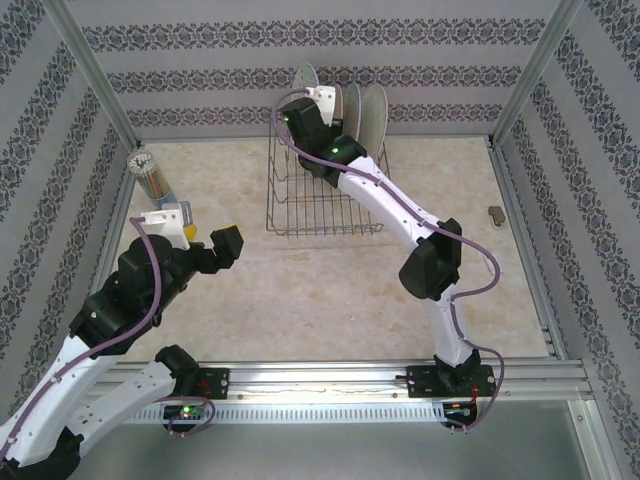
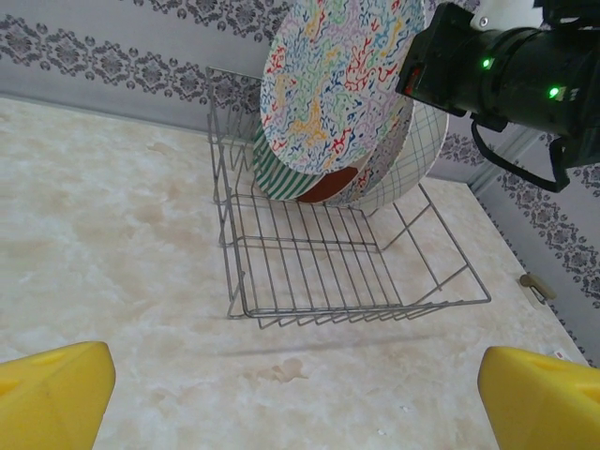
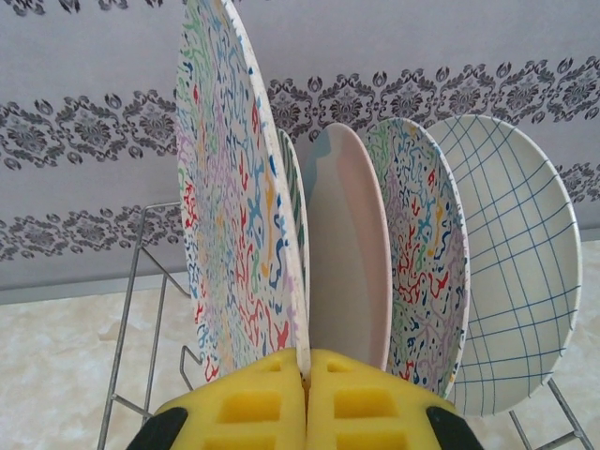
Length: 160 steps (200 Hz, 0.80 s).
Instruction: Load the plates into the dish rack
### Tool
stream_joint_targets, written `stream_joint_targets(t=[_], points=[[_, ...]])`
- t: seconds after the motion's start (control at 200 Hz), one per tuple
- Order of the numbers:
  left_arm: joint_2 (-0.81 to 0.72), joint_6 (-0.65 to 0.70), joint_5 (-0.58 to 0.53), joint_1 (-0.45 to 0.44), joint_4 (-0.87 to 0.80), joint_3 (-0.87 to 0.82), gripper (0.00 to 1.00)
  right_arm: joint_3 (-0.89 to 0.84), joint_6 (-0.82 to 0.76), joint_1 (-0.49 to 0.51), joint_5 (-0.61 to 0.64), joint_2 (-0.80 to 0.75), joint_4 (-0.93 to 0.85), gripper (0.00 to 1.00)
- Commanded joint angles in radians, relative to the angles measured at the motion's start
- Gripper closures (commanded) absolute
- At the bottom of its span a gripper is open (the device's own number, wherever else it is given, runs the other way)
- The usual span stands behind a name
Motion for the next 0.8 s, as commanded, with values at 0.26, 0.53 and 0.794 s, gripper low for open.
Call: stream_joint_targets(t=[0.26, 0.53, 0.794], points=[[-0.021, -0.007, -0.045, 0.014, -0.054, 0.000, 0.00, 0.142, 0.051, 0.009, 0.069, 0.082, 0.009, 1.00], [-0.017, 0.005, -0.046, 0.016, -0.040, -0.001, 0.00, 0.188, 0.073, 0.018, 0.088, 0.118, -0.013, 1.00], [-0.018, 0.017, -0.037, 0.016, -0.040, 0.003, 0.00, 0.238, 0.080, 0.027, 0.108, 0.159, -0.036, 1.00]])
